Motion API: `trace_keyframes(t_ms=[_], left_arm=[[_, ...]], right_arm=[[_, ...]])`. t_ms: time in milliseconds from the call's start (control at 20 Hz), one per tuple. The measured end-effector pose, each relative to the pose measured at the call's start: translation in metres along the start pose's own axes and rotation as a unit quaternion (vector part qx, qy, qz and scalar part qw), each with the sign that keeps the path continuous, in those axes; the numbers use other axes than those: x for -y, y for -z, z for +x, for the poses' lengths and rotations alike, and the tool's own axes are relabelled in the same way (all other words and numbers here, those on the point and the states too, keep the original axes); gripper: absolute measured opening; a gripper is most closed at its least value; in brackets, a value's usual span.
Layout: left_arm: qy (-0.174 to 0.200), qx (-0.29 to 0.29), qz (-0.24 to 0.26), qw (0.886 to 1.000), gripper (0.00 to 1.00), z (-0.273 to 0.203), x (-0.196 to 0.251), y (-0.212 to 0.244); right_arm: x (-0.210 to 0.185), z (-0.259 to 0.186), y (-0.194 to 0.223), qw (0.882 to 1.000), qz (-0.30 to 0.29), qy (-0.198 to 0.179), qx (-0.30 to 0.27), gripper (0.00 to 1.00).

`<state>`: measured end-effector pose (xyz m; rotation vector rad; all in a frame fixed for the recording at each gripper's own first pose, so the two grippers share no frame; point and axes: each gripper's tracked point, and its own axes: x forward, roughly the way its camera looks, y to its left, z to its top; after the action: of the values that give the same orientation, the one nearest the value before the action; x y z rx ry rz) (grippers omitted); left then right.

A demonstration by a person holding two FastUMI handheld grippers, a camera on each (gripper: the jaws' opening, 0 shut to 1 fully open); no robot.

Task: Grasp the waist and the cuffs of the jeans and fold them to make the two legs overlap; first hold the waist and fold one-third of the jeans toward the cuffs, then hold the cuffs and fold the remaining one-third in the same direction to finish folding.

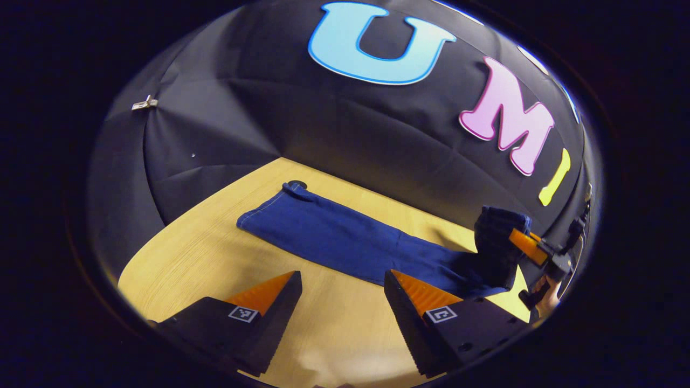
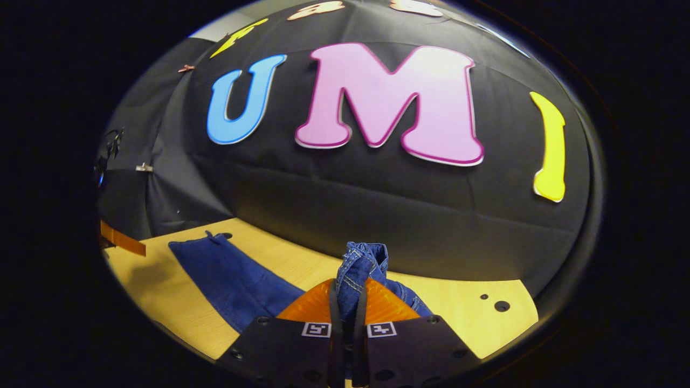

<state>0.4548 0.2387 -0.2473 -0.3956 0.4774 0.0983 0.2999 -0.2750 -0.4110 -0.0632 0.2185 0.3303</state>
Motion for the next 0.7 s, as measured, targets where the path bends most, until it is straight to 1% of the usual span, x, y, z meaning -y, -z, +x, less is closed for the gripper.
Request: trace_keyframes(t_ms=[100, 200, 250, 300, 350, 400, 450, 500, 550, 600, 700], left_arm=[[-0.011, 0.01, 0.0, 1.0, 0.97, 0.01, -0.016, -0.002], [-0.019, 0.021, -0.002, 1.0, 0.97, 0.019, -0.027, -0.009], [-0.026, 0.027, -0.005, 0.999, 0.97, 0.023, -0.033, -0.012], [-0.034, 0.034, -0.009, 0.999, 0.97, 0.027, -0.041, -0.017], [-0.04, 0.041, -0.013, 0.998, 0.97, 0.032, -0.049, -0.021], [-0.048, 0.045, -0.014, 0.998, 0.97, 0.036, -0.056, -0.026], [-0.061, 0.048, -0.013, 0.997, 0.92, 0.041, -0.066, -0.031], [-0.078, 0.052, -0.011, 0.996, 0.96, 0.048, -0.08, -0.038], [-0.092, 0.053, -0.009, 0.994, 0.96, 0.055, -0.094, -0.045], [-0.1, 0.053, -0.009, 0.994, 0.96, 0.064, -0.106, -0.051], [-0.115, 0.053, -0.003, 0.992, 0.96, 0.087, -0.131, -0.063]], right_arm=[[0.0, -0.003, 0.022, 1.0, -0.014, -0.008, -0.013, 0.1], [0.002, -0.012, 0.043, 0.999, -0.021, -0.019, -0.027, 0.13], [-0.002, -0.017, 0.052, 0.999, -0.012, -0.037, -0.033, 0.2], [-0.02, -0.016, 0.052, 0.997, 0.001, -0.061, -0.037, 0.23], [-0.046, -0.016, 0.063, 0.996, 0.004, -0.076, -0.037, 0.41], [-0.064, -0.017, 0.065, 0.996, -0.001, -0.083, -0.036, 0.59], [-0.074, -0.013, 0.067, 0.996, -0.012, -0.082, -0.036, 0.76], [-0.077, -0.018, 0.069, 0.995, -0.018, -0.084, -0.041, 0.94], [-0.08, -0.021, 0.072, 0.995, -0.022, -0.087, -0.049, 0.94], [-0.081, -0.03, 0.078, 0.994, -0.025, -0.089, -0.06, 0.97], [-0.08, -0.044, 0.085, 0.993, -0.026, -0.091, -0.074, 0.98]])
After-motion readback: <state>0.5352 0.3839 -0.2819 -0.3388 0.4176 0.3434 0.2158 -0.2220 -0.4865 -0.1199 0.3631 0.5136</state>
